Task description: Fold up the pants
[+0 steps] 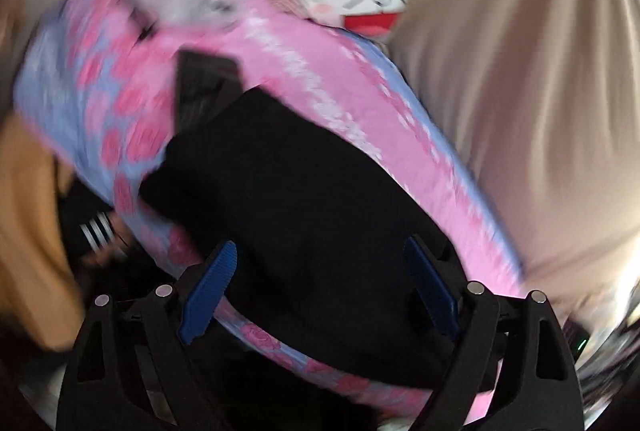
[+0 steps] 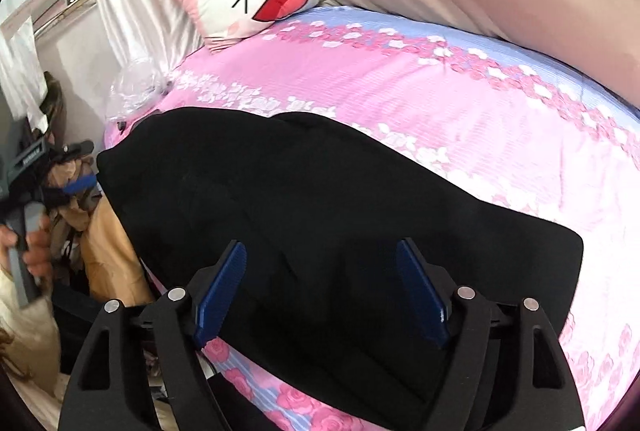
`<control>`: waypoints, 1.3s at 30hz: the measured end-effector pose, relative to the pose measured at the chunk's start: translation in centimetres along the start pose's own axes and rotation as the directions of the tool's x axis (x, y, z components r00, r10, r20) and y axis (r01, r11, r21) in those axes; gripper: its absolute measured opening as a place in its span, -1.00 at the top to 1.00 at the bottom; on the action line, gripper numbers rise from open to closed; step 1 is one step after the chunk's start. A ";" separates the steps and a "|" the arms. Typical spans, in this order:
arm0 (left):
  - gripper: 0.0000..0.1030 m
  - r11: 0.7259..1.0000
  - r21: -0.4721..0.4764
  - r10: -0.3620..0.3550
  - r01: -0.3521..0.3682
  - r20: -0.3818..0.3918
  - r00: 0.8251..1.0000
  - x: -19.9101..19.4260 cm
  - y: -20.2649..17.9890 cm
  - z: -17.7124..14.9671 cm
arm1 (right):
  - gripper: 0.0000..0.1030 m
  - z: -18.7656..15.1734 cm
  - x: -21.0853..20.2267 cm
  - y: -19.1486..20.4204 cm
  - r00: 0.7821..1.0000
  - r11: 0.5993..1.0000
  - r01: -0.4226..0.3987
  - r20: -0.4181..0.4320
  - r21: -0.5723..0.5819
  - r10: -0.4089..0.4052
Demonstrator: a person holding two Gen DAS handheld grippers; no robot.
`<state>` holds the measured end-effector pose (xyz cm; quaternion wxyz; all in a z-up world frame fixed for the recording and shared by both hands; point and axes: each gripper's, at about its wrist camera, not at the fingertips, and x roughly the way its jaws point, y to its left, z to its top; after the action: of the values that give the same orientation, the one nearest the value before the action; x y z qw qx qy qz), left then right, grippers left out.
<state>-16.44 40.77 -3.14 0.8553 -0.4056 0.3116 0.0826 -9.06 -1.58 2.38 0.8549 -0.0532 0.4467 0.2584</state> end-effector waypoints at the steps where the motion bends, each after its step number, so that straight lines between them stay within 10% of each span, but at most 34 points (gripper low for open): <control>1: -0.61 1.000 -0.019 0.013 -0.013 0.022 1.000 0.4 0.5 -0.1 | -0.47 -0.1 -0.1 0.2 1.000 1.000 0.001 -0.001 0.006 -0.001; 4: -0.56 0.999 -0.053 -0.004 0.007 0.049 0.999 2.3 1.0 0.3 | -0.47 -1.1 -0.9 -0.1 1.000 0.999 -0.001 0.005 0.035 0.001; 6: 0.12 0.997 -0.030 0.071 -0.069 0.055 0.996 4.1 0.6 0.6 | -0.47 -1.8 -1.6 -0.9 1.000 0.998 0.006 0.017 0.066 -0.007; 7: 0.77 0.995 -0.032 0.099 -0.098 0.034 0.994 5.0 0.6 0.8 | -0.47 -2.1 -2.0 -1.3 1.000 0.997 0.011 0.020 0.081 -0.012; 8: 0.88 0.996 -0.041 0.086 -0.085 0.020 0.996 5.5 0.8 0.9 | -0.47 -2.4 -2.5 -2.0 0.999 0.994 0.016 0.032 0.110 -0.020; 15: 0.90 0.972 0.230 -0.080 0.049 0.128 0.989 0.8 -9.5 0.5 | -0.47 -3.7 -6.2 -7.8 0.992 0.952 -0.008 0.124 0.306 -0.031; 20: 0.90 0.887 0.444 -0.186 0.124 0.097 0.978 0.0 -19.4 -2.2 | -0.51 -4.1 -7.7 -9.4 0.984 0.939 -0.029 0.173 0.343 -0.033; 23: 0.90 0.849 0.513 -0.163 0.123 0.033 0.986 2.6 -23.5 -5.0 | -0.53 -4.8 -8.3 -10.4 0.982 0.931 -0.036 0.187 0.362 -0.035; 29: 0.81 0.687 0.712 -0.077 0.147 -0.130 0.988 10.2 -32.5 -16.9 | -0.57 -6.8 -10.1 -13.5 0.978 0.902 -0.017 0.193 0.431 -0.073; 33: 0.86 0.768 0.623 -0.034 0.144 -0.186 0.982 13.4 -30.0 -16.8 | -0.62 -8.3 -10.5 -14.1 0.981 0.900 -0.003 0.176 0.435 -0.082; 39: 0.85 0.819 0.573 -0.056 0.013 0.057 0.997 4.0 -25.1 -7.1 | -0.62 -6.9 -7.5 -12.3 0.991 0.935 -0.066 0.129 0.348 0.022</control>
<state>-6.73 18.54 7.19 0.9495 -0.1326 0.2838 -0.0160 -11.62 -17.30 2.52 0.8705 0.1263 0.4334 0.1963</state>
